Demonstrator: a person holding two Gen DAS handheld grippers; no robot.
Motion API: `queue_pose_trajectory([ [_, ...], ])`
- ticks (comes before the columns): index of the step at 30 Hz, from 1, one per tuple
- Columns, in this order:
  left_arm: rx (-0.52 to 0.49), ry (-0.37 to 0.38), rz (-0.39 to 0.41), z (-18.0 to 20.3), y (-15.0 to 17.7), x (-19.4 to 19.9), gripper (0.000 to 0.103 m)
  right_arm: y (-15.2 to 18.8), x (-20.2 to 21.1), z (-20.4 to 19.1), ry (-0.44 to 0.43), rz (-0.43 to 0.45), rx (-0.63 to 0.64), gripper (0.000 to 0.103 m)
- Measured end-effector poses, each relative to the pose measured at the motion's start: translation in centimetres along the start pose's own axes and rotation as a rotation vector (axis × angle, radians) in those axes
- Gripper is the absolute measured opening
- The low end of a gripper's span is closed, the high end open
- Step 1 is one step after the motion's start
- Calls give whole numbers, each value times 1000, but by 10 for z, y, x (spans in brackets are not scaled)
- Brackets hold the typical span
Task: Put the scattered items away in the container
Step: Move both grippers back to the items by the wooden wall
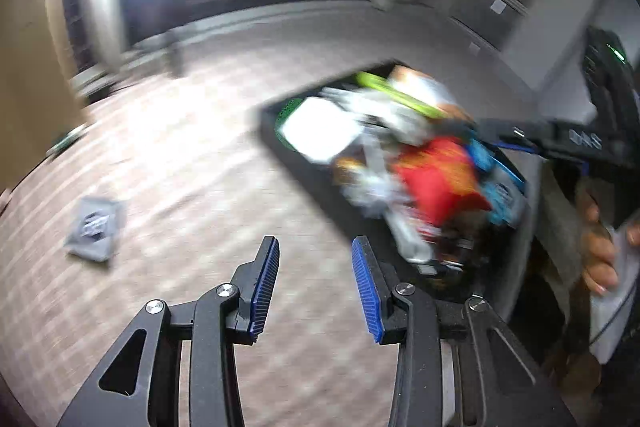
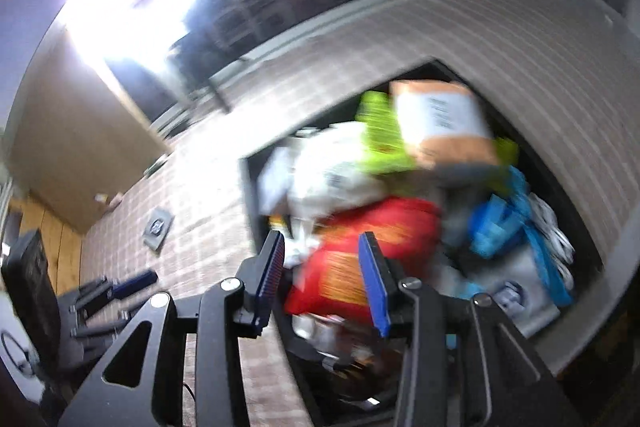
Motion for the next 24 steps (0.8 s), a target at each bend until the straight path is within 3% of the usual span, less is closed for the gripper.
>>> queue_pose_trajectory([
  [5,166,-126,70,-106,-19,18,36,-33,-32,-74,-68,2,171,39],
  [13,389,-327,198,-286,-40,65,36,-68,-105,-228,-188,-36,460,39],
  [19,505,-378,266,-400,-59,86,38,-86,-166,-345,-298,-52,606,39],
  [23,498,-378,282,-443,-76,82,40,-95,-215,-418,-345,-62,676,39],
  [24,481,-376,280,-450,-80,79,46,-96,-229,-435,-358,-67,693,39],
])
Point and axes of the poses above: each gripper's, at about its wrist camera, not at the fingertips, and x roughly against the way its jaws point, z to its right, y to its underside, the point moved 7 cm from there along -x, roughly the way its jaws point, and after that the axes turned 13 degrees about x, right-handed, at the moved point
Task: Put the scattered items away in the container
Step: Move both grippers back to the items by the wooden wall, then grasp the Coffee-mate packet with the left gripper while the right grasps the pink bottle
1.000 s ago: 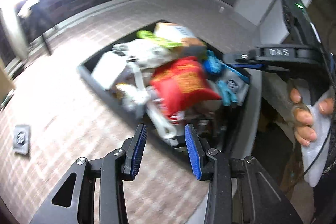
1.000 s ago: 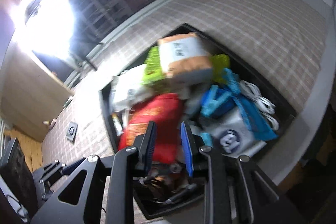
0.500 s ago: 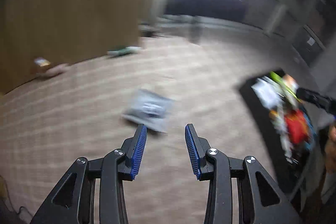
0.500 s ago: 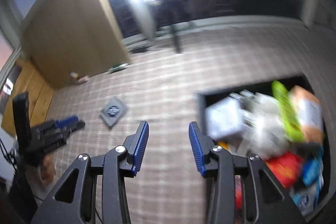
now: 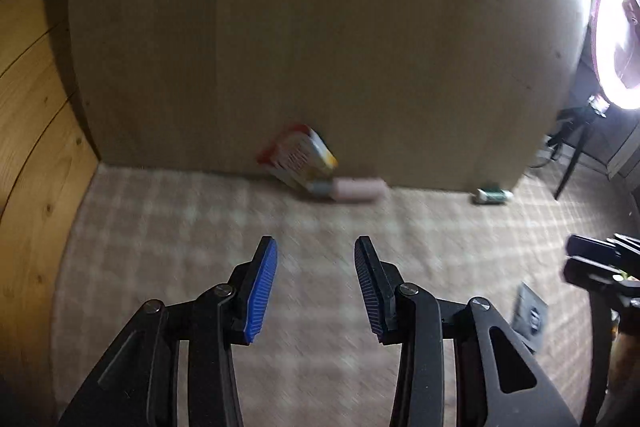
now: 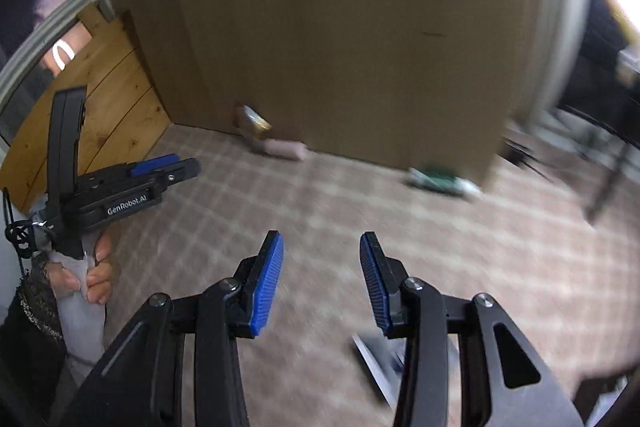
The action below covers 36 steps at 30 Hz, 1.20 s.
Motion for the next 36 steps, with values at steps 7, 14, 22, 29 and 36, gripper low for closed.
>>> queue_pose_trajectory([
  [7,-84,0,12,-15,-24,-44,50,-40,-86,-15,-24,-20,37,40],
  [14,-129,61,-7,-12,-33,-74,51,-51,-134,-9,-70,-35,-8,40],
  [22,-165,114,-27,0,-35,-96,52,-52,-153,-10,-90,-39,11,40],
  [29,-174,182,-68,5,-26,-106,55,-57,-165,-15,-138,-32,22,39],
  [36,-179,231,-134,16,-8,-114,44,-53,-163,-22,-240,-28,0,39],
])
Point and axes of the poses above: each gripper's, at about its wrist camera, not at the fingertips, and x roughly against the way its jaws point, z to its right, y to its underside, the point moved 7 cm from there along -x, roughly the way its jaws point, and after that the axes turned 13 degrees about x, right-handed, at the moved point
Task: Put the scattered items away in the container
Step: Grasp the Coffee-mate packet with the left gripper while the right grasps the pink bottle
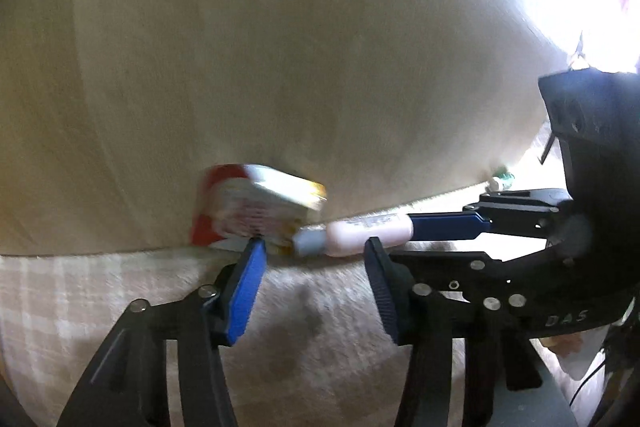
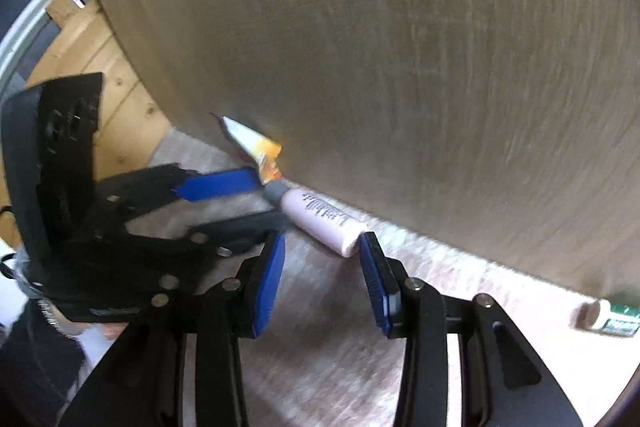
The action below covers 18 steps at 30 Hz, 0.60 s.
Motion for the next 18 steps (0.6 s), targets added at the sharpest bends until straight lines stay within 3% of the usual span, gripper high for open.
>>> queue_pose_trajectory([
  [3,-33,25,-21,8,14,6,45,8,6,-5,-22,-13,14,39],
  [5,-44,20,7,7,17,19,47,12,13,-6,-51,-11,7,39],
  [8,8,-17,87,-15,4,35,52,9,25,-3,44,25,47,39],
  [10,31,-55,115,-26,-2,39,56,4,22,-2,50,22,65,39],
  [13,71,-55,116,-31,-14,33,56,-6,9,-5,54,15,83,39],
  [18,46,-54,89,-21,-15,10,57,-12,-13,-13,72,-12,129,39],
])
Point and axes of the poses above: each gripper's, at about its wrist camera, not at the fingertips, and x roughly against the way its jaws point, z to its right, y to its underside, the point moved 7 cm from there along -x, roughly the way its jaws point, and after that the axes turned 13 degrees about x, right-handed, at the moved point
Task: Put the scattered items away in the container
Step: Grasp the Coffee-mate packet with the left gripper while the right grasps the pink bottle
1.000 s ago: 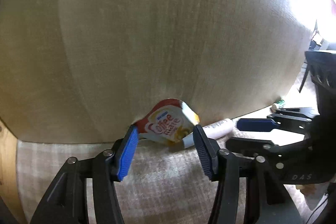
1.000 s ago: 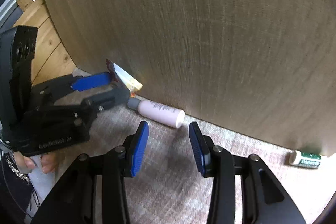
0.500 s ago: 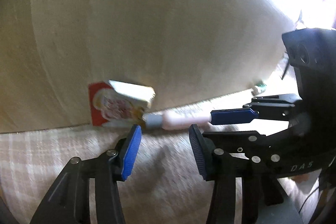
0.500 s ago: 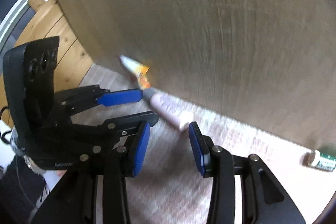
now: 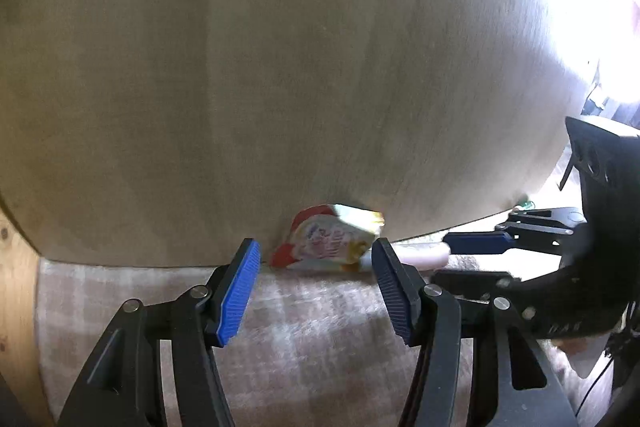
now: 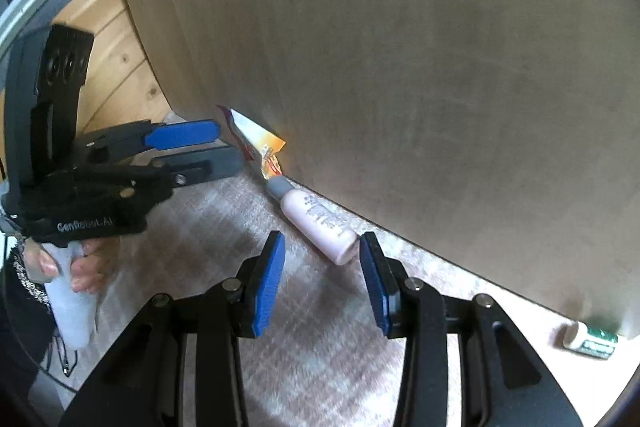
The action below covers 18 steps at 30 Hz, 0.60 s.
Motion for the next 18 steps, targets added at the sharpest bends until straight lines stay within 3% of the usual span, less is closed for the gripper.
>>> queue_pose_trajectory([
  [4,-10,2,0,11,3,-10,72,-3,-10,-5,13,-10,25,39],
  [6,-12,31,-14,19,7,-15,66,-3,-10,-8,4,-15,36,37],
  [9,-63,82,-65,37,17,-17,53,0,-9,-24,-79,-37,57,31],
  [12,-112,51,-61,46,25,-16,53,7,-1,-33,-72,-48,99,31],
  [18,-9,-48,33,31,9,-15,55,14,2,-31,-28,-34,107,31],
])
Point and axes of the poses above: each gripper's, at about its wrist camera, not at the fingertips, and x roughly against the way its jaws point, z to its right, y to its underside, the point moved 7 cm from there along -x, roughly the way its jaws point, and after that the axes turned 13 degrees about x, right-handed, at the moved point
